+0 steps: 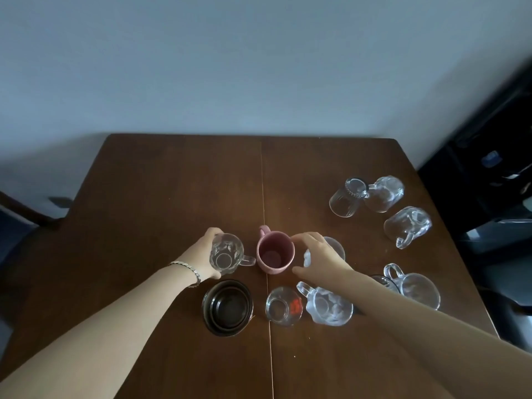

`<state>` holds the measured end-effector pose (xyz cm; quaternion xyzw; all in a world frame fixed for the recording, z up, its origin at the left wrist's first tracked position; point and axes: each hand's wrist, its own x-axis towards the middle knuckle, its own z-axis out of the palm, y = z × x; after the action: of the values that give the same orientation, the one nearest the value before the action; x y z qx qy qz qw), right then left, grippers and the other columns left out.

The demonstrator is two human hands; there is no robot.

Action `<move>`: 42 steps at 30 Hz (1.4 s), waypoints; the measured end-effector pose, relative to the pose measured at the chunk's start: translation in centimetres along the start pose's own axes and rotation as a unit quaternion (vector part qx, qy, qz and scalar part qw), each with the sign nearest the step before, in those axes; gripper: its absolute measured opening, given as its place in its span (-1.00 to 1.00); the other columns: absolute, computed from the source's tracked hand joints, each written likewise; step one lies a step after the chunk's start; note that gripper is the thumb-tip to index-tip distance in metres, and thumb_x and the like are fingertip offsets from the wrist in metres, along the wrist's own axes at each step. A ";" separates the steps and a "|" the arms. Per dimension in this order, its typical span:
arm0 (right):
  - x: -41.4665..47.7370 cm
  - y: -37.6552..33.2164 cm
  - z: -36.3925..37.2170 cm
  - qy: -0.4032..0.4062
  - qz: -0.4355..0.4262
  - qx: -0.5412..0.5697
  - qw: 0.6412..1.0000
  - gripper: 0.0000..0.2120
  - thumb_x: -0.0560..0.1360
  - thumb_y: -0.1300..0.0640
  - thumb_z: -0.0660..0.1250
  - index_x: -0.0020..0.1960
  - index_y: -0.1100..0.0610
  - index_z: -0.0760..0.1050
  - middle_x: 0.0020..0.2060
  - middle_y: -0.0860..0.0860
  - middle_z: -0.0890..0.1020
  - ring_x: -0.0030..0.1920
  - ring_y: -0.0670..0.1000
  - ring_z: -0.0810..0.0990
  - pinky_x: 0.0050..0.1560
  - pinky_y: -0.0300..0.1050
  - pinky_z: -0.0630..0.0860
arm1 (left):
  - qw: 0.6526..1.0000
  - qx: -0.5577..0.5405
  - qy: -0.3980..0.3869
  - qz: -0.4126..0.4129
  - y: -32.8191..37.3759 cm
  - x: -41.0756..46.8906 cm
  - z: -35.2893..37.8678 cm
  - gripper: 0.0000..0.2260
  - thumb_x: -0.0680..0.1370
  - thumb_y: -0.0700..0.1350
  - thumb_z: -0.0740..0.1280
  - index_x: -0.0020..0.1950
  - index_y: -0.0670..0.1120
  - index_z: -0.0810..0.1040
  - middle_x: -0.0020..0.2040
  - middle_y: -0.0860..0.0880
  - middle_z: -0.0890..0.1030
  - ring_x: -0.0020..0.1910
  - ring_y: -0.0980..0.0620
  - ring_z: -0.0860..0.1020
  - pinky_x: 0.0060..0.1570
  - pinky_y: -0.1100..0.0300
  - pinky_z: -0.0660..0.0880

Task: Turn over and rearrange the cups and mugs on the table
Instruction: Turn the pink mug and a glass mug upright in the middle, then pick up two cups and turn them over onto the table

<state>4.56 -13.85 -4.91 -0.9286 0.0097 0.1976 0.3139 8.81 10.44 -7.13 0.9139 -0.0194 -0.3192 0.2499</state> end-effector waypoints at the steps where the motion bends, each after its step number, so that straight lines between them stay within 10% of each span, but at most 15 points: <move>1: -0.3 0.2 -0.4 -0.004 0.007 -0.008 1.000 -0.51 0.41 0.22 0.39 0.32 0.06 0.40 0.32 0.02 0.39 0.34 -0.01 0.34 0.16 -0.31 0.24 | 0.999 0.028 -0.015 0.000 0.1 0.1 -0.3 -0.30 0.38 -0.31 0.44 0.39 -0.03 0.15 0.19 -0.09 0.49 -0.05 -0.03 0.56 -0.07 0.17 0.50; 8: -2.6 2.6 -3.8 -0.007 0.060 0.004 0.998 -0.61 0.39 0.19 0.41 0.20 0.04 0.50 0.20 0.00 0.51 0.23 0.00 0.49 0.11 -0.26 0.38 | 0.976 0.215 -0.029 -0.014 5.9 0.3 -2.8 -0.39 0.49 -0.33 0.24 0.50 -0.06 0.13 0.41 -0.17 0.32 0.21 -0.15 0.52 0.11 0.09 0.51; 18: -4.0 11.7 -13.3 -0.038 0.094 -0.102 0.990 -0.61 0.46 0.13 0.37 0.27 0.10 0.45 0.24 0.03 0.54 0.21 0.02 0.52 0.22 -0.09 0.48 | 0.961 0.232 0.017 0.150 23.9 0.2 2.5 -0.69 0.54 -0.10 0.18 0.29 -0.01 0.43 0.20 -0.01 0.56 0.13 -0.05 0.56 0.09 0.09 0.50; 28: 4.0 18.9 -19.6 -0.011 0.098 -0.269 0.958 -0.62 0.48 -0.03 0.29 0.24 0.10 0.48 0.13 0.06 0.55 0.10 0.10 0.58 -0.03 -0.07 0.53 | 0.977 0.211 0.030 0.023 29.3 5.1 7.0 -0.67 0.55 -0.09 0.16 0.31 0.01 0.41 0.30 -0.01 0.52 0.25 -0.07 0.51 0.20 0.08 0.44; 37: 8.9 19.9 -17.2 -0.166 0.173 -0.332 0.912 -0.73 0.33 -0.09 0.40 -0.09 0.08 0.58 -0.07 -0.06 0.69 -0.08 0.00 0.70 0.07 -0.10 0.60 | 0.979 0.192 0.049 -0.039 28.0 7.0 6.8 -0.68 0.54 -0.12 0.16 0.29 0.02 0.42 0.26 0.00 0.54 0.19 -0.05 0.53 0.19 0.07 0.47; 42: 7.4 21.0 -18.9 -0.141 0.148 -0.244 0.948 -0.74 0.27 -0.09 0.43 -0.19 0.05 0.50 -0.34 -0.09 0.57 -0.31 -0.06 0.58 -0.31 -0.23 0.43 | 0.972 0.201 0.115 -0.033 29.9 9.5 6.4 -0.58 0.52 -0.04 0.24 0.37 -0.04 0.31 0.32 -0.07 0.44 0.24 -0.12 0.49 0.12 0.00 0.47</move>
<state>15.20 -41.04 -6.08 -0.9275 0.0539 0.3674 0.0432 16.24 -20.44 -2.83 0.9761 -0.0240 -0.2100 0.0506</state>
